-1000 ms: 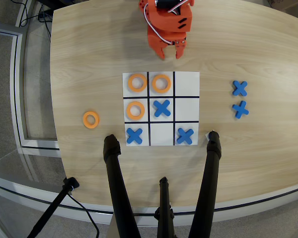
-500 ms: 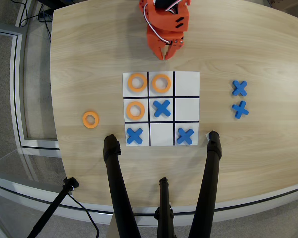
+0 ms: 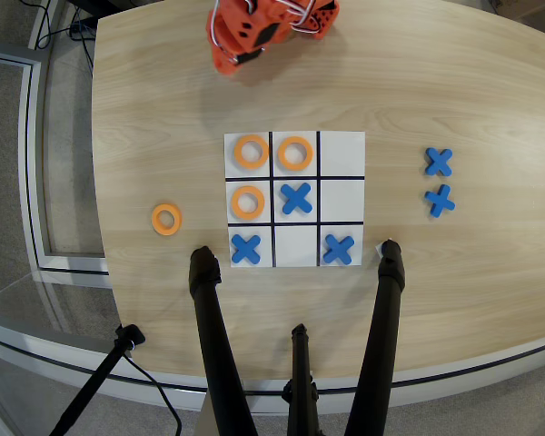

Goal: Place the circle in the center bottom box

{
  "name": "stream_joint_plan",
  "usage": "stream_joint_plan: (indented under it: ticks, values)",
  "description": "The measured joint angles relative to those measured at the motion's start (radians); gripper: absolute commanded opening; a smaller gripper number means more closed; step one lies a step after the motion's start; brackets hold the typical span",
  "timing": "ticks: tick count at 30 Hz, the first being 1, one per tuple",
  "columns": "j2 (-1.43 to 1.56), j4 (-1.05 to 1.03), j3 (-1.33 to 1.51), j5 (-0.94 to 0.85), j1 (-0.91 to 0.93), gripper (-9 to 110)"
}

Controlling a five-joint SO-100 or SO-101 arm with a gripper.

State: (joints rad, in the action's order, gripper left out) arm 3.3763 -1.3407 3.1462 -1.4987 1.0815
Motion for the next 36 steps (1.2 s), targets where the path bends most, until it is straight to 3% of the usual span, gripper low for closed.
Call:
stream_joint_plan:
  ticks: [5, 8, 36]
  values:
    - [0.0, 0.0, 0.0, 0.0, 0.388, 0]
    - [0.0, 0.0, 0.0, 0.0, 0.488, 0]
    - [0.0, 0.0, 0.0, 0.0, 0.505, 0]
